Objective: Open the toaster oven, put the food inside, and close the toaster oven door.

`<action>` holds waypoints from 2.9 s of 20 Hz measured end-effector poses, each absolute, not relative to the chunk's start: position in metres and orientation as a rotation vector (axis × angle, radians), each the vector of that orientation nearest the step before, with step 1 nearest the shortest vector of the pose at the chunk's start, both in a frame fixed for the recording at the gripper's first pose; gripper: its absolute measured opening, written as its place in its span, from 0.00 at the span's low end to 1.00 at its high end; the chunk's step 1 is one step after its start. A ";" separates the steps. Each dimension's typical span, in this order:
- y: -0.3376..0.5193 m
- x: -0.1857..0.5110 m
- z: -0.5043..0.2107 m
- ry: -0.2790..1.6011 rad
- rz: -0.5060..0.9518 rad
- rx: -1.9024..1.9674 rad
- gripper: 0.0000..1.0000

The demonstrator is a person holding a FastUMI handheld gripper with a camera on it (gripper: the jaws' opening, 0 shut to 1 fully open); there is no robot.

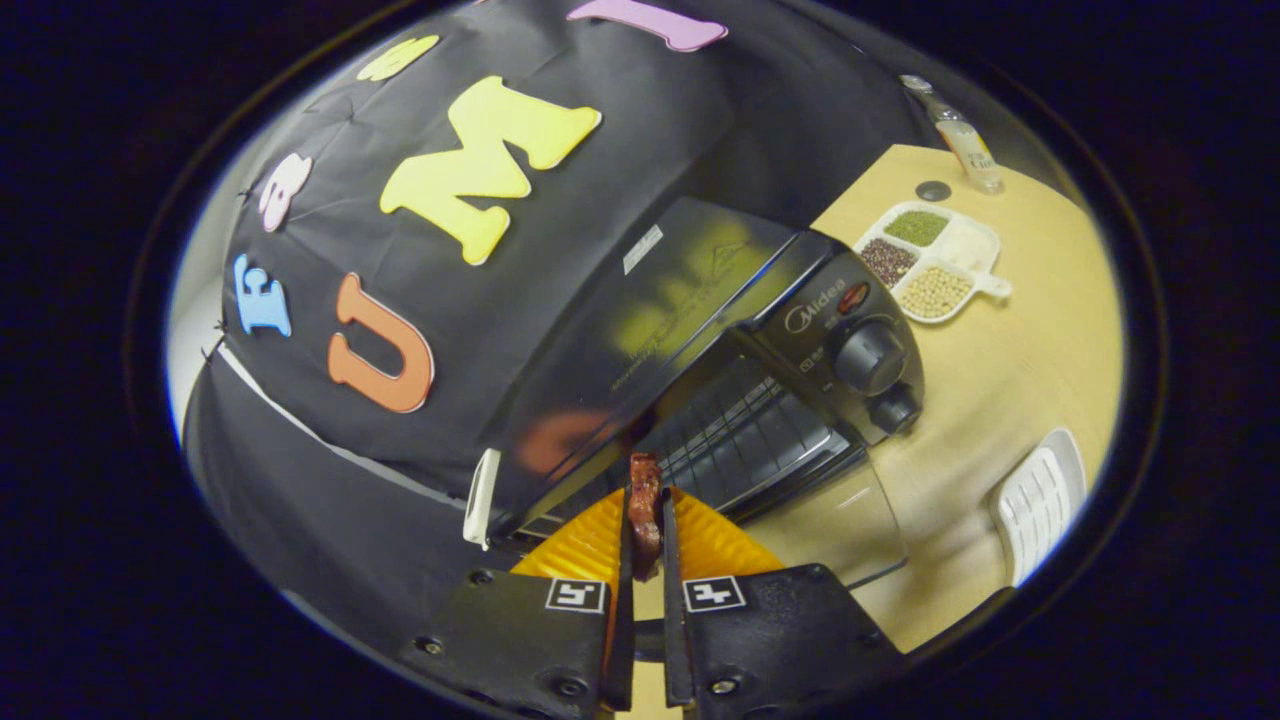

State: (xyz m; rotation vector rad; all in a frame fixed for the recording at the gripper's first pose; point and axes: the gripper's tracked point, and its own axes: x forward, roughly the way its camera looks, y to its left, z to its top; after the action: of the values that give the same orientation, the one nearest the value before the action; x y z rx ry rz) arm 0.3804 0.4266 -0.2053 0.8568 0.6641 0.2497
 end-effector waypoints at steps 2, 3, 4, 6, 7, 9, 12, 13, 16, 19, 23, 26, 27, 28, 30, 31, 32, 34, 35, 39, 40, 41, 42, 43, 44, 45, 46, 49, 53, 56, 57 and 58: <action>0.425 0.373 -0.215 0.697 0.226 0.899 0.15; 0.424 0.370 -0.217 0.690 0.227 0.913 0.15; 0.423 0.365 -0.224 0.700 0.223 0.914 0.15; 0.422 0.354 -0.241 0.738 0.208 0.905 0.15; 0.421 0.351 -0.246 0.728 0.206 0.920 0.15; 0.421 0.350 -0.245 0.683 0.232 0.944 0.15; 0.421 0.346 -0.248 0.642 0.260 0.938 0.15; 0.421 0.344 -0.253 0.645 0.257 0.934 0.15; 0.418 0.336 -0.273 0.659 0.252 0.976 0.15; 0.416 0.331 -0.281 0.617 0.290 1.041 0.15; 0.408 0.329 -0.274 0.576 0.303 1.021 0.15; 0.404 0.329 -0.252 0.557 0.301 0.980 0.15; 0.405 0.330 -0.245 0.558 0.300 0.968 0.15; 0.406 0.333 -0.238 0.561 0.300 0.961 0.15; 0.411 0.340 -0.227 0.570 0.296 0.931 0.15; 0.414 0.343 -0.226 0.589 0.280 0.917 0.15; 0.419 0.350 -0.218 0.581 0.290 0.909 0.15; 0.427 0.357 -0.212 0.589 0.297 0.902 0.15; 0.430 0.361 -0.214 0.605 0.297 0.894 0.15; 0.435 0.362 -0.215 0.629 0.311 0.873 0.15; 0.434 0.362 -0.215 0.630 0.311 0.875 0.15; 0.434 0.363 -0.215 0.629 0.314 0.882 0.15; 0.434 0.362 -0.214 0.629 0.316 0.889 0.15; 0.434 0.363 -0.214 0.625 0.315 0.887 0.15; 0.434 0.362 -0.215 0.630 0.316 0.879 0.15; 0.434 0.362 -0.214 0.630 0.317 0.878 0.15; 0.435 0.362 -0.213 0.632 0.317 0.886 0.15; 0.438 0.359 -0.210 0.646 0.325 0.922 0.15; 0.448 0.368 -0.220 0.658 0.328 0.928 0.15; 0.453 0.390 -0.229 0.620 0.312 0.959 0.15; 0.455 0.396 -0.234 0.625 0.305 0.966 0.15; 0.457 0.403 -0.238 0.610 0.301 0.973 0.15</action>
State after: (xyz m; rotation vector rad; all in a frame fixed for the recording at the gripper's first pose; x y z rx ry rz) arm 0.4030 0.4571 -0.2378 0.9735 0.6100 0.3005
